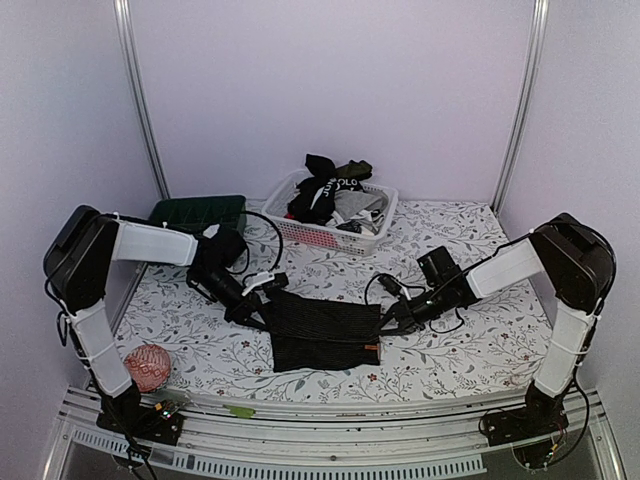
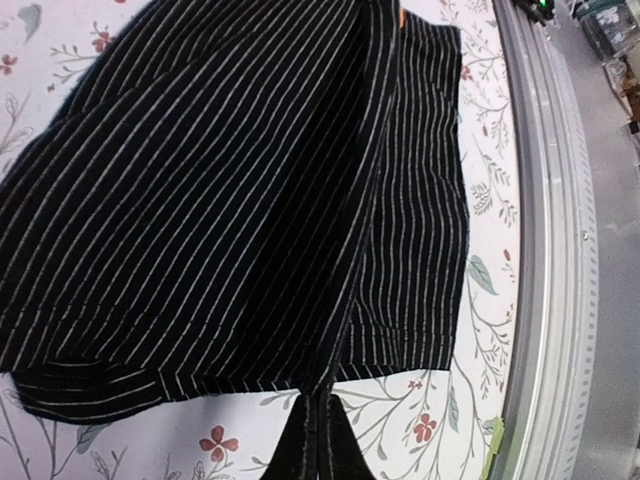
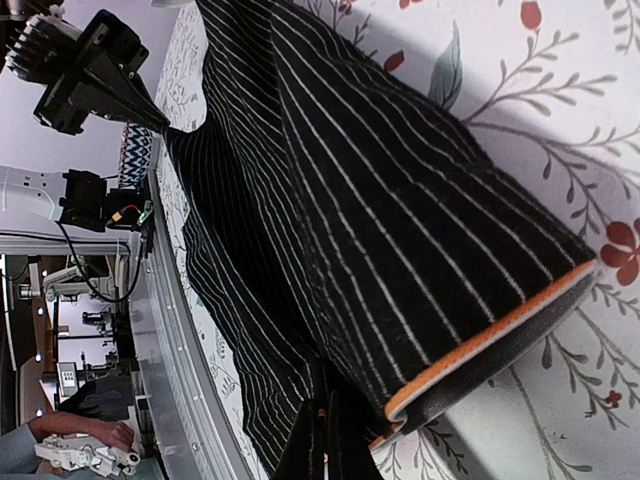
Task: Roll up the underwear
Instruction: Fold the underwear at the center of the board.
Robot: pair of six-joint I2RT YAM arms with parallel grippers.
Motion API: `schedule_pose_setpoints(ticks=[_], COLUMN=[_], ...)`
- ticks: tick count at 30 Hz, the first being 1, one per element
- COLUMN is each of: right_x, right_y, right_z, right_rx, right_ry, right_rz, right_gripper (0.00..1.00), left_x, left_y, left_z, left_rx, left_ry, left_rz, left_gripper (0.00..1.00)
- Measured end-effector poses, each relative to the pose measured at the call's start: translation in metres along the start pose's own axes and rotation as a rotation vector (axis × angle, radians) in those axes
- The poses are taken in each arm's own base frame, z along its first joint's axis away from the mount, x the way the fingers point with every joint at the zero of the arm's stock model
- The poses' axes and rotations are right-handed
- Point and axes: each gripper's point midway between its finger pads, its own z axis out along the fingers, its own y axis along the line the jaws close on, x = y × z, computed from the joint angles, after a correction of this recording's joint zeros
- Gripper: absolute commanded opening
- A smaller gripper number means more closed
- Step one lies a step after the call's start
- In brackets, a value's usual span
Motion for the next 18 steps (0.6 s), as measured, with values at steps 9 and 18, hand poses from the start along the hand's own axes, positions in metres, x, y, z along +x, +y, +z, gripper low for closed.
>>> schedule_pose_setpoints(ticks=[9, 18], right_x=[0.003, -0.005], right_y=[0.002, 0.035], right_z=[0.002, -0.015], right_rx=[-0.004, -0.038], right_ry=[0.004, -0.035], right_rz=[0.004, -0.058], right_gripper=[0.00, 0.00], left_x=[0.004, 0.004], left_y=[0.003, -0.012], left_z=[0.003, -0.009], left_rx=[-0.006, -0.007], left_ry=[0.011, -0.002], left_rz=[-0.002, 0.040], left_gripper=[0.00, 0.00])
